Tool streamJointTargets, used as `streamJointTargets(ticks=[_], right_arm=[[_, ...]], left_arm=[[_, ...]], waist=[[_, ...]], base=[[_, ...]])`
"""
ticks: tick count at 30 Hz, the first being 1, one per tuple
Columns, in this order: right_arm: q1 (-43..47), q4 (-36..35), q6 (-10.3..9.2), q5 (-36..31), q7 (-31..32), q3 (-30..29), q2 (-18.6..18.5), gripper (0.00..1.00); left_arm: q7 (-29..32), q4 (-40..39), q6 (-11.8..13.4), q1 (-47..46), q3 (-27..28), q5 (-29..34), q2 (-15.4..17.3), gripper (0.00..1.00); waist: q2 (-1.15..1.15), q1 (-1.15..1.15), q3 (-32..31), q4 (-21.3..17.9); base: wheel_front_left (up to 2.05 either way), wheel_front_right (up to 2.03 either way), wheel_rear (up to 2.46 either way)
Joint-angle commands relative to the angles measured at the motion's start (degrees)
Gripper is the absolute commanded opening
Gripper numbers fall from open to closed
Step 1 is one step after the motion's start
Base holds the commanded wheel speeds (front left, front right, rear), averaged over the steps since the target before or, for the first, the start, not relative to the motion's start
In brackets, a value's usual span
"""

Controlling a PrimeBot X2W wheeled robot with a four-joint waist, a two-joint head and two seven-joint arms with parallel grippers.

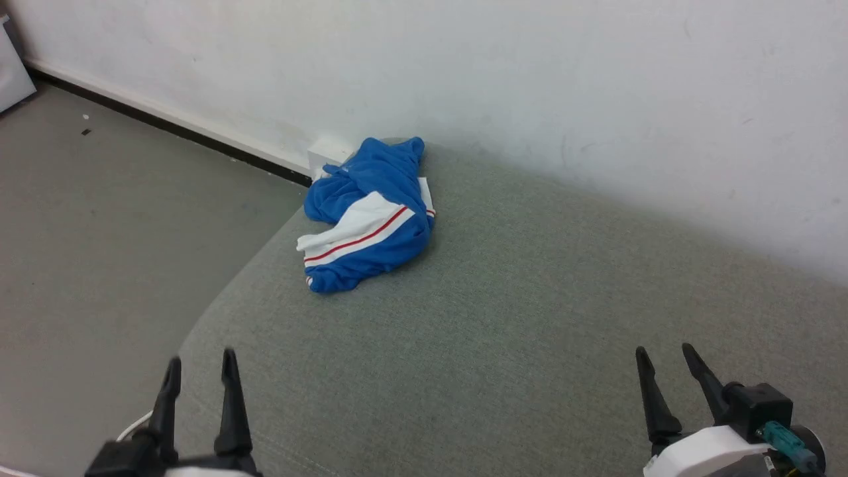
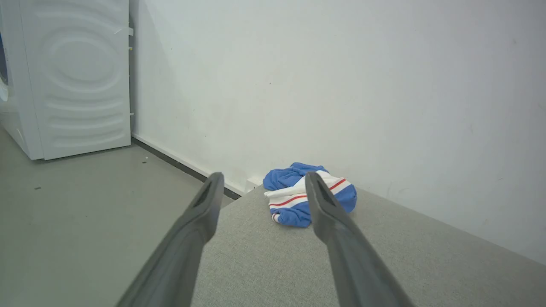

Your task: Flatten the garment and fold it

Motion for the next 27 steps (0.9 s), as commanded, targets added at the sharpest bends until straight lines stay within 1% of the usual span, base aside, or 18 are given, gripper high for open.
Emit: streamJointTargets(ticks=[1, 3, 6, 10, 13, 16, 20, 26, 27], right_arm=[[0.7, -0.4, -0.05, -0.3, -0.3, -0.3, 0.2, 1.00], [0.7, -0.5, -0.05, -0.5, -0.3, -0.5, 0.2, 1.00], [0.4, -1.3, -0.05, -1.0, -0.2, -0.7, 0.2, 1.00], [-0.9, -3.6, -0.05, -2.3, 0.7, -1.0, 0.2, 1.00], [-2.0, -6.9, -0.05, -3.9, 2.1, -1.5, 0.2, 1.00], [-3.2, -11.5, -0.05, -6.0, 4.1, -1.7, 0.2, 1.00], [-4.8, -17.5, -0.05, -8.8, 7.1, -1.6, 0.2, 1.00], [-6.8, -25.0, -0.05, -11.4, 10.7, -0.4, 0.2, 1.00], [-7.1, -26.0, -0.05, -11.7, 11.2, -0.2, 0.2, 1.00]], left_arm=[[-0.1, -1.8, -0.7, -2.8, -0.1, -0.8, -0.1, 1.00], [0.4, -2.7, -0.9, -4.1, -0.1, -0.9, 0.2, 1.00], [4.1, -5.6, -1.9, -9.5, -0.7, -0.5, 2.6, 1.00], [10.1, -8.3, -3.5, -19.4, -0.8, -2.4, 5.0, 1.00], [14.7, -7.6, -4.8, -28.2, -1.3, -3.8, 7.2, 1.00], [18.8, -4.0, -5.7, -37.1, -1.5, -5.1, 9.4, 1.00], [22.3, 3.5, -6.3, -47.8, -1.3, -6.5, 11.7, 1.00], [26.0, 15.5, -7.4, -58.3, -1.9, -9.3, 14.5, 1.00], [26.7, 17.1, -7.5, -59.6, -2.4, -9.1, 15.5, 1.00]], waist=[[0.00, 0.00, 0.6, 0.3], [0.00, 0.00, 0.9, 0.4], [0.00, 0.00, 2.2, 0.5], [0.00, 0.00, 4.9, -0.1], [0.00, 0.00, 7.8, -0.6], [0.00, 0.00, 11.5, -1.5], [0.00, 0.00, 16.6, -3.1], [0.00, 0.00, 23.2, -6.6], [0.00, 0.00, 24.2, -7.3]], base=[[0.00, 0.00, 0.00], [0.00, 0.00, 0.00], [0.00, 0.00, 0.00], [0.00, 0.00, 0.00], [0.00, 0.00, 0.00], [0.00, 0.00, 0.00], [0.00, 0.00, 0.00], [0.00, 0.00, 0.00], [0.00, 0.00, 0.00]])
